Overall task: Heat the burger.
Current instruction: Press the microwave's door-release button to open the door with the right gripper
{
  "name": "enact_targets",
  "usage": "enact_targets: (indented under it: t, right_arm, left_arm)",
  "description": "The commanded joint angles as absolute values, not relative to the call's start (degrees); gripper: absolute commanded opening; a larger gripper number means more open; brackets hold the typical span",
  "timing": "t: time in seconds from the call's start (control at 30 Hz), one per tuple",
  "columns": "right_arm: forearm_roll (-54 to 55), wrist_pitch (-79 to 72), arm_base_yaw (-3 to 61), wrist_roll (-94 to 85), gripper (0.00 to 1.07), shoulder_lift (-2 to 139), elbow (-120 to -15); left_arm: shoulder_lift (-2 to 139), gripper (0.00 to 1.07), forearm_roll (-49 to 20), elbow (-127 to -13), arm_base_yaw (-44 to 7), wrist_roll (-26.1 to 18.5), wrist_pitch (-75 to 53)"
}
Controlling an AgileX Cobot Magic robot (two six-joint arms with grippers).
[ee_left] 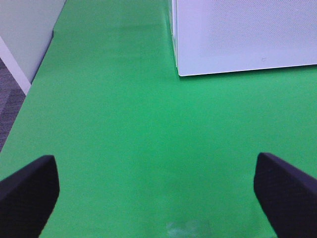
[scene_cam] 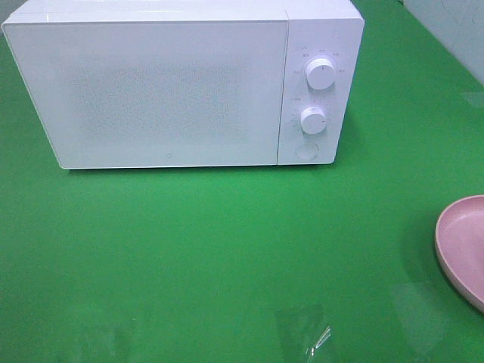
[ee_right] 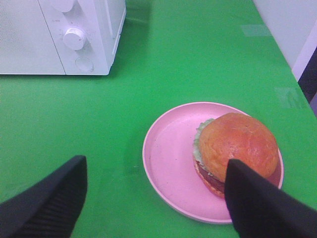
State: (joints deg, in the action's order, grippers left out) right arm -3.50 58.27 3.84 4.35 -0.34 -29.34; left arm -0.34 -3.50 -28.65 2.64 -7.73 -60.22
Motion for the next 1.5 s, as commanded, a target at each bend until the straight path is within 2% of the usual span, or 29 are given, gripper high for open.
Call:
enact_targets:
  t: [0.03, 0.5, 1.03, 1.5]
  right_arm:
    - [-3.55, 57.41, 3.38, 4.18, 0.75, -1.6, -29.22]
    - [-3.61, 56.49, 3.38, 4.18, 0.75, -1.32, -29.74]
    - [-3.61, 33.12, 3.38, 4.47, 0.75, 20.11, -31.4]
    - [-3.5, 3.78, 3.38, 4.64, 0.75, 37.07, -31.4]
  left_arm:
    - [-1.66, 1.0, -3.44, -28.53, 2.69, -7.56, -59.53]
    - [-1.66, 1.0, -3.44, -28.53, 2.69, -7.51, -59.53]
    - [-1.66, 1.0, -3.38, -28.53, 2.69, -7.51, -59.53]
    - [-1.66, 1.0, -3.38, -28.53, 2.69, -7.51, -59.53]
